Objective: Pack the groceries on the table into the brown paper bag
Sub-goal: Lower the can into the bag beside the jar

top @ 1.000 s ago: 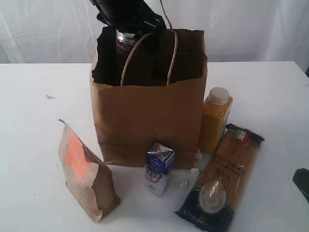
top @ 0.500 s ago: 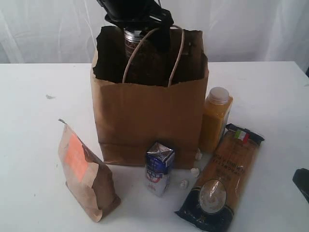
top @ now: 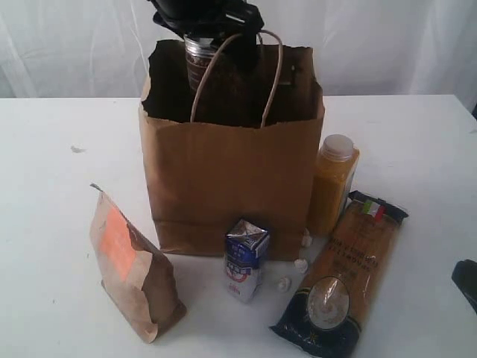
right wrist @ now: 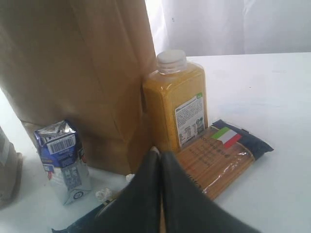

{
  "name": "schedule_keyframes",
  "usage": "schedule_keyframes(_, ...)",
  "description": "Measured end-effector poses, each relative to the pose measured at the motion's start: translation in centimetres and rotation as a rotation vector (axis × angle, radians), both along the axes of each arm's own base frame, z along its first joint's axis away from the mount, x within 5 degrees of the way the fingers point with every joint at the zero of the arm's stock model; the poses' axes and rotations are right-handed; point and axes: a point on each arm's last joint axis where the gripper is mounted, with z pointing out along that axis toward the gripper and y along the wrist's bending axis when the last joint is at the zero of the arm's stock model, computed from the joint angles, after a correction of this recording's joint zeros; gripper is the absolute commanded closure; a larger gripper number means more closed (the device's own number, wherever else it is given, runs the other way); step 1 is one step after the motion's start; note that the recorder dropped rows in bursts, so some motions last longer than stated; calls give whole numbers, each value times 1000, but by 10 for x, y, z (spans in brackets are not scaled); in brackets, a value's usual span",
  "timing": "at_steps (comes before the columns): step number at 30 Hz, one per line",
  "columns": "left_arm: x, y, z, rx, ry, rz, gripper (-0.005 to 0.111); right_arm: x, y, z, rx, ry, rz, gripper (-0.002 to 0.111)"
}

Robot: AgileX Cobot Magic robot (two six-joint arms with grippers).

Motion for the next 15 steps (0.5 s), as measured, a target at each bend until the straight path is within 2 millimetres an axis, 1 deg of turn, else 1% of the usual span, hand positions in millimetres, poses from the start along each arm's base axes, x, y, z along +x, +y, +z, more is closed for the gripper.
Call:
schedule_keyframes(3, -1, 1, 2, -8, 4, 12, 27, 0, 0, 0, 0, 0, 0, 108)
schedule_keyframes(4, -1, 1, 2, -9, 5, 14, 25, 0, 0, 0, 0, 0, 0, 108)
schedule_keyframes(10, -2, 2, -4, -2, 39, 53, 1, 0, 0, 0, 0, 0, 0, 108)
schedule_keyframes(12, -1, 3, -8, 13, 48, 65, 1, 0, 0, 0, 0, 0, 0, 108)
schedule_keyframes(15, 0, 4, -9, 23, 43, 74, 1, 0, 0, 0, 0, 0, 0, 108)
